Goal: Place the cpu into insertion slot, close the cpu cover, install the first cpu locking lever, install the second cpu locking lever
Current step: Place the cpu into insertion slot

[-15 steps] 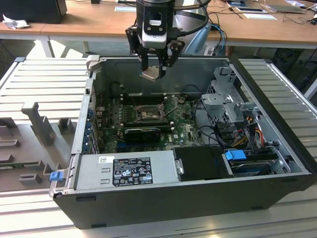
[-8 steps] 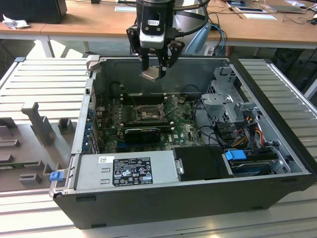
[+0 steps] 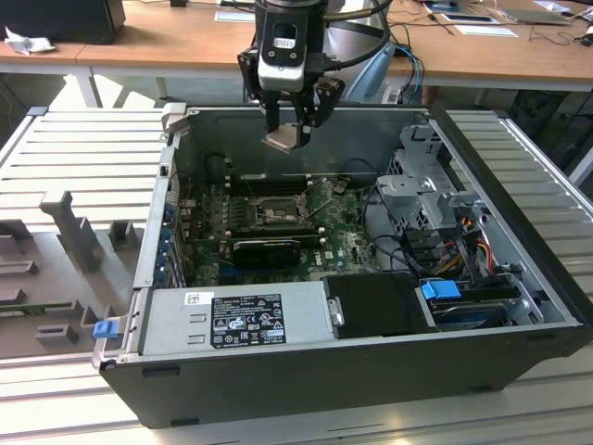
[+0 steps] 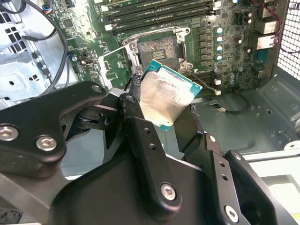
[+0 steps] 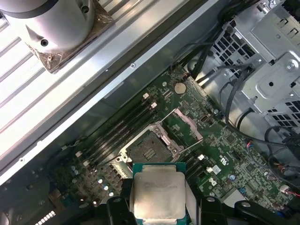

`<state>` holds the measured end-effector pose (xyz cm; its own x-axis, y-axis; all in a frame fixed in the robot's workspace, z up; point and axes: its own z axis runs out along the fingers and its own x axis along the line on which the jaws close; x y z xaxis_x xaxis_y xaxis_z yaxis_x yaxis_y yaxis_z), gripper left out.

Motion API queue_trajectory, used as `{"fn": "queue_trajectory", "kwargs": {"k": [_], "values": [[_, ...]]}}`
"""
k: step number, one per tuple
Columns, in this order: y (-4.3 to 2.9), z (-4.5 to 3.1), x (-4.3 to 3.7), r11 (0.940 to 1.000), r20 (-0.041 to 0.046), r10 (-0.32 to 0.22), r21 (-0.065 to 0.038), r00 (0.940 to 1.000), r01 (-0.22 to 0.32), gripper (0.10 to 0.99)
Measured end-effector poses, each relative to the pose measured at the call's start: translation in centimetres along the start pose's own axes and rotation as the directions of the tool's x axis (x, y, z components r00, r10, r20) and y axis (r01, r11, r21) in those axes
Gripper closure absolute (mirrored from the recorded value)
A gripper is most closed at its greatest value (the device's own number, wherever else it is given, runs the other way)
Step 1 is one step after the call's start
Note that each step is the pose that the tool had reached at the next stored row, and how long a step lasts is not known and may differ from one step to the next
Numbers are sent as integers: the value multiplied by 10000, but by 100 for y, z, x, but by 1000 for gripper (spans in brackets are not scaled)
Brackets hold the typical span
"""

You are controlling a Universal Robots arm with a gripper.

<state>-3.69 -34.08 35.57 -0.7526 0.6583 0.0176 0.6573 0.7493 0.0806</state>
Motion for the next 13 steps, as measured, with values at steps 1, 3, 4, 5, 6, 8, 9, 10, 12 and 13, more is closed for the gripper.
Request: {"fn": "queue_trajectory", "kwargs": {"k": [1,3,4,5,6,8,9,10,12,13], "values": [[-1,12,0,10000,2,1,0,10000,-1,557],[-2,27,-1,10000,5,0,-2,10000,0,557],[-3,40,-1,10000,5,1,-3,10000,-1,557],[-4,48,-1,10000,5,0,-3,10000,0,557],[-4,50,-1,10000,5,1,-1,10000,-1,557],[-5,54,-1,10000,6,10,-3,10000,-10,557],[-5,56,-1,10000,7,22,-3,10000,-22,557],[-5,58,-1,10000,9,46,-4,10000,-46,557],[-5,61,-1,9999,16,132,-5,9999,-132,557],[-5,62,-1,9999,18,159,-6,9999,-159,557]]}}
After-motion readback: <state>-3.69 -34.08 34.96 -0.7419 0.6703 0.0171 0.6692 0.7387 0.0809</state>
